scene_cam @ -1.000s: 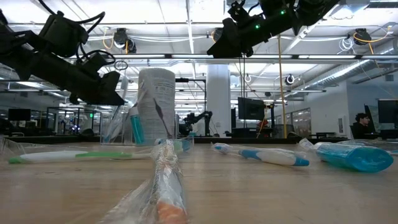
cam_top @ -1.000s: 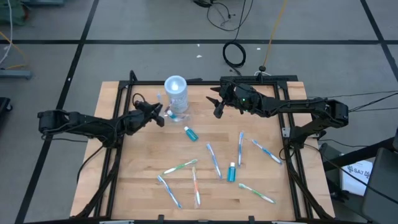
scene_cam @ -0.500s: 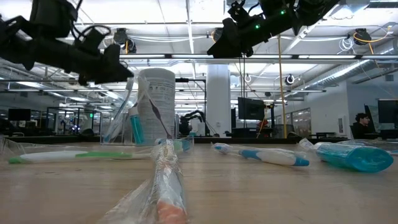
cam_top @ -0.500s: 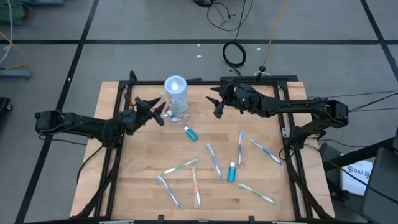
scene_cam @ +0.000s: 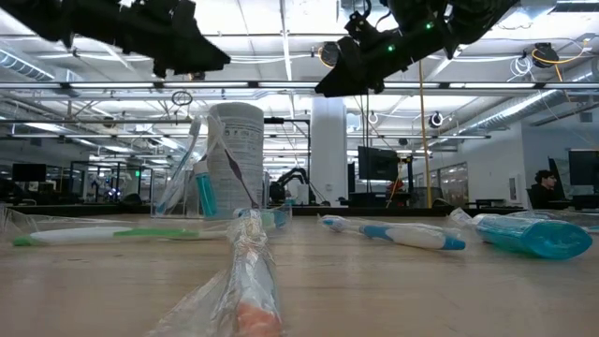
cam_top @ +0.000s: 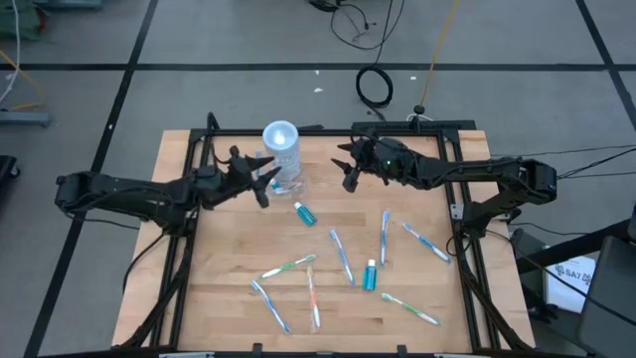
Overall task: Pick & Place toothbrushing station
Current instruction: Put the top blue mouthwash into the transparent organizer
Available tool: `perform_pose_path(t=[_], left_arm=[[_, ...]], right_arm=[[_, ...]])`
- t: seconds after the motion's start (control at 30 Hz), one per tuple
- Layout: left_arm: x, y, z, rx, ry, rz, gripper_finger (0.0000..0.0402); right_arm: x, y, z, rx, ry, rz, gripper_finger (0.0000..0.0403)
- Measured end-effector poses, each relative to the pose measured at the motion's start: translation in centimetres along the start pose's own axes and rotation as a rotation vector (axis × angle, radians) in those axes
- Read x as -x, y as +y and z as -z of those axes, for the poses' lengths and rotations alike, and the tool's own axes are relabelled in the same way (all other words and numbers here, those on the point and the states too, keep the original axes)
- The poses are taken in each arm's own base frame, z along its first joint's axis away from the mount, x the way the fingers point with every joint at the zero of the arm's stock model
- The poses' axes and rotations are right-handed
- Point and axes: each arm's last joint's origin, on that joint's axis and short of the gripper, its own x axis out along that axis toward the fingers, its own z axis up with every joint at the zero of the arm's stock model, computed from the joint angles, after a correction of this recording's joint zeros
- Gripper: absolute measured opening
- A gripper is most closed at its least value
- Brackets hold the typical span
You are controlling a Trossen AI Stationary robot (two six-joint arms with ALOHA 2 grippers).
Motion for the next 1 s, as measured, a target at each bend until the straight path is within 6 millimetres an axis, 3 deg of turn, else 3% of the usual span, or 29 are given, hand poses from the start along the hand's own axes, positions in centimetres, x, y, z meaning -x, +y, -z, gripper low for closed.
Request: perform_pose_path(t=[0.13, 0.53, 0.73, 1.0], left_arm=[[-0.2, 0.0, -1.4, 0.009, 0.009, 0.011, 0.0159], [-0.2, -0.5, 0.0, -0.006, 0.151, 0.15, 0.0159], [-0.4, -0.5, -1.0, -0.05, 0.048, 0.148, 0.0159], [-0.5, -0.3, -2.0, -0.153, -0.061, 0.126, 0.0159]], right_arm=[[0.1, 0.5, 0.3, -0.032, 0.035, -0.017, 0.0201], [0.7, 2.6, 1.8, -0.145, 0.164, -0.074, 0.0201], [0.1, 4.5, 4.8, -0.166, 0.08, -0.13, 0.0207], [-1.7, 8.2, 6.3, -0.175, -0.067, -0.29, 0.0232]])
